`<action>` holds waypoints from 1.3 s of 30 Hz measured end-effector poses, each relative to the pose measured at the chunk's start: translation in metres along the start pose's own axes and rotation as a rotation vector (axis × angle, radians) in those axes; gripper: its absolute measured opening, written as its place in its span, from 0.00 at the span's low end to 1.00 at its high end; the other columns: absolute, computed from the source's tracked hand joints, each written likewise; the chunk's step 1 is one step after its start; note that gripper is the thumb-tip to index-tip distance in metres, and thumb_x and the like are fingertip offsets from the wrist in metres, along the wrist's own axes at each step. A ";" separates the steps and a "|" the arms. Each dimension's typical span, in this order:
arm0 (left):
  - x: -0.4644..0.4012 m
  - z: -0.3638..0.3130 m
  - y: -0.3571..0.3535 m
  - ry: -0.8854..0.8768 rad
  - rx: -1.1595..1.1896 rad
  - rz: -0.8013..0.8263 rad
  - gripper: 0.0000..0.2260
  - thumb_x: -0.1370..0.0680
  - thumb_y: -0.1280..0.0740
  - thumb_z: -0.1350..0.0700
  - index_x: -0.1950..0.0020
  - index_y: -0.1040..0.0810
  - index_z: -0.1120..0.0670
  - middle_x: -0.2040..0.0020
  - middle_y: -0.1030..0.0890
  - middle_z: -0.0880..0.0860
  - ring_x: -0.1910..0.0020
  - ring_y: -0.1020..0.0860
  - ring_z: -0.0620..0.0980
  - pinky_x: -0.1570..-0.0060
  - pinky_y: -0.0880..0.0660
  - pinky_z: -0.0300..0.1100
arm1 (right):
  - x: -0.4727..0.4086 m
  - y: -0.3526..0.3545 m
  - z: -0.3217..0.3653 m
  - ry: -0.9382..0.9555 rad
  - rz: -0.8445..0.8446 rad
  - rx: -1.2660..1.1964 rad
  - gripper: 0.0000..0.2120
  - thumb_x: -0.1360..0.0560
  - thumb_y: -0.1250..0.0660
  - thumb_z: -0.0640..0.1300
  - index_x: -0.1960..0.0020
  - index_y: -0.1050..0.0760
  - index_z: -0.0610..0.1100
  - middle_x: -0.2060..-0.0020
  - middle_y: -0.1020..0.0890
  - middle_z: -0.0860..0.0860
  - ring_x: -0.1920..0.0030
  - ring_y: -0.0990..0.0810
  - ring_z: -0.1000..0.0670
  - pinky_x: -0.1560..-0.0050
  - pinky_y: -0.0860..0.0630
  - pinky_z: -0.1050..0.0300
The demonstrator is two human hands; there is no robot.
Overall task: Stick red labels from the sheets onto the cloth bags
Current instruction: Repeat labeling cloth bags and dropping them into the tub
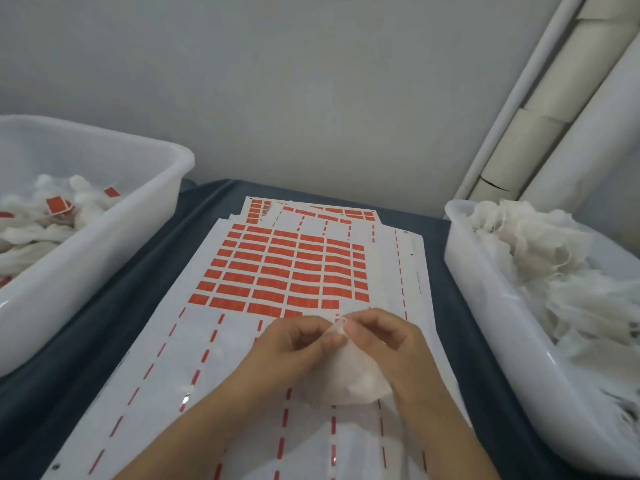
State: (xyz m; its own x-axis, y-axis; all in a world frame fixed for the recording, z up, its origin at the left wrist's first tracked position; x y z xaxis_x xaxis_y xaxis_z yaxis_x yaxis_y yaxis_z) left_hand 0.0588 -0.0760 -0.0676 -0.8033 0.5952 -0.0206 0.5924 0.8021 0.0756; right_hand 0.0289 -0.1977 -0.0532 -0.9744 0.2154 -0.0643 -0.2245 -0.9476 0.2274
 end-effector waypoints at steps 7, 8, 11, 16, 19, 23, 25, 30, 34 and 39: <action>0.001 -0.002 0.001 0.021 -0.083 -0.003 0.15 0.35 0.37 0.37 0.56 0.22 0.44 0.58 0.21 0.35 0.56 0.23 0.34 0.64 0.29 0.25 | 0.001 0.004 0.001 -0.037 0.051 -0.168 0.07 0.36 0.30 0.57 0.59 0.19 0.59 0.58 0.16 0.55 0.55 0.19 0.46 0.53 0.19 0.58; 0.000 -0.003 0.000 0.020 -0.081 -0.002 0.15 0.35 0.37 0.37 0.56 0.22 0.44 0.58 0.20 0.35 0.56 0.22 0.35 0.64 0.29 0.25 | 0.001 0.001 0.002 -0.032 0.076 -0.155 0.09 0.37 0.30 0.59 0.58 0.19 0.58 0.57 0.16 0.56 0.54 0.18 0.48 0.54 0.20 0.59; 0.001 -0.005 -0.002 0.011 -0.051 0.021 0.14 0.34 0.37 0.38 0.56 0.20 0.44 0.58 0.19 0.37 0.56 0.21 0.37 0.63 0.28 0.25 | 0.002 -0.005 0.004 0.005 0.110 -0.071 0.08 0.36 0.32 0.56 0.58 0.19 0.58 0.57 0.16 0.56 0.52 0.18 0.51 0.54 0.20 0.61; 0.004 -0.006 -0.003 0.020 -0.036 0.024 0.13 0.30 0.35 0.36 0.56 0.20 0.42 0.58 0.20 0.37 0.56 0.22 0.36 0.63 0.29 0.26 | 0.002 -0.003 0.001 -0.029 0.107 -0.159 0.07 0.34 0.33 0.54 0.58 0.19 0.56 0.56 0.16 0.52 0.53 0.19 0.45 0.50 0.20 0.54; 0.006 -0.013 -0.006 0.006 -0.007 0.032 0.09 0.31 0.40 0.37 0.54 0.24 0.35 0.57 0.21 0.35 0.56 0.24 0.34 0.63 0.30 0.21 | 0.004 -0.006 0.002 -0.038 0.099 -0.217 0.08 0.32 0.35 0.54 0.58 0.20 0.55 0.57 0.17 0.49 0.57 0.20 0.47 0.53 0.21 0.60; 0.009 -0.022 -0.019 -0.044 -0.075 0.132 0.14 0.32 0.43 0.33 0.51 0.26 0.34 0.52 0.22 0.35 0.50 0.25 0.34 0.58 0.30 0.22 | 0.003 0.001 0.001 -0.033 -0.006 -0.282 0.09 0.32 0.37 0.55 0.59 0.22 0.51 0.58 0.18 0.48 0.56 0.20 0.48 0.51 0.21 0.57; 0.010 -0.022 -0.025 -0.041 -0.110 0.169 0.13 0.30 0.41 0.33 0.50 0.26 0.34 0.49 0.24 0.32 0.48 0.27 0.31 0.59 0.31 0.19 | 0.003 0.011 0.000 -0.039 -0.093 -0.334 0.08 0.31 0.37 0.53 0.59 0.23 0.50 0.60 0.18 0.48 0.54 0.21 0.45 0.47 0.22 0.50; 0.007 -0.022 -0.032 -0.049 -0.114 0.194 0.10 0.28 0.42 0.39 0.55 0.22 0.36 0.51 0.25 0.27 0.48 0.30 0.25 0.59 0.33 0.17 | 0.002 0.027 -0.005 -0.053 -0.229 -0.495 0.10 0.32 0.37 0.51 0.57 0.25 0.45 0.63 0.18 0.53 0.61 0.20 0.52 0.54 0.22 0.57; 0.006 -0.021 -0.031 -0.074 -0.133 0.183 0.10 0.27 0.43 0.40 0.57 0.22 0.36 0.55 0.22 0.33 0.51 0.27 0.31 0.56 0.36 0.17 | 0.003 0.027 -0.005 -0.056 -0.232 -0.542 0.10 0.32 0.37 0.50 0.56 0.24 0.45 0.64 0.18 0.52 0.63 0.19 0.53 0.58 0.22 0.58; 0.004 -0.017 -0.018 -0.121 -0.276 0.017 0.14 0.31 0.45 0.32 0.50 0.26 0.33 0.48 0.26 0.27 0.45 0.29 0.29 0.52 0.30 0.26 | 0.004 0.028 0.005 -0.004 -0.202 -0.695 0.07 0.33 0.35 0.46 0.59 0.21 0.44 0.64 0.17 0.50 0.65 0.17 0.53 0.64 0.21 0.63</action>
State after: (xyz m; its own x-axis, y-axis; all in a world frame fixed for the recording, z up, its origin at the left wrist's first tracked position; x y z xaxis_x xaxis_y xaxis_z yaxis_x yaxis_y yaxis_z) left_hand 0.0440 -0.0890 -0.0517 -0.7703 0.6233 -0.1347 0.5535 0.7584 0.3443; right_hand 0.0183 -0.2222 -0.0423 -0.9150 0.4018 -0.0364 -0.3418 -0.8199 -0.4593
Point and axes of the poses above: each hand's wrist, its own x-axis away from the middle knuckle, its own y-axis out of the back of the hand, z = x × y, the point moved 8 cm from there along -x, towards the middle knuckle
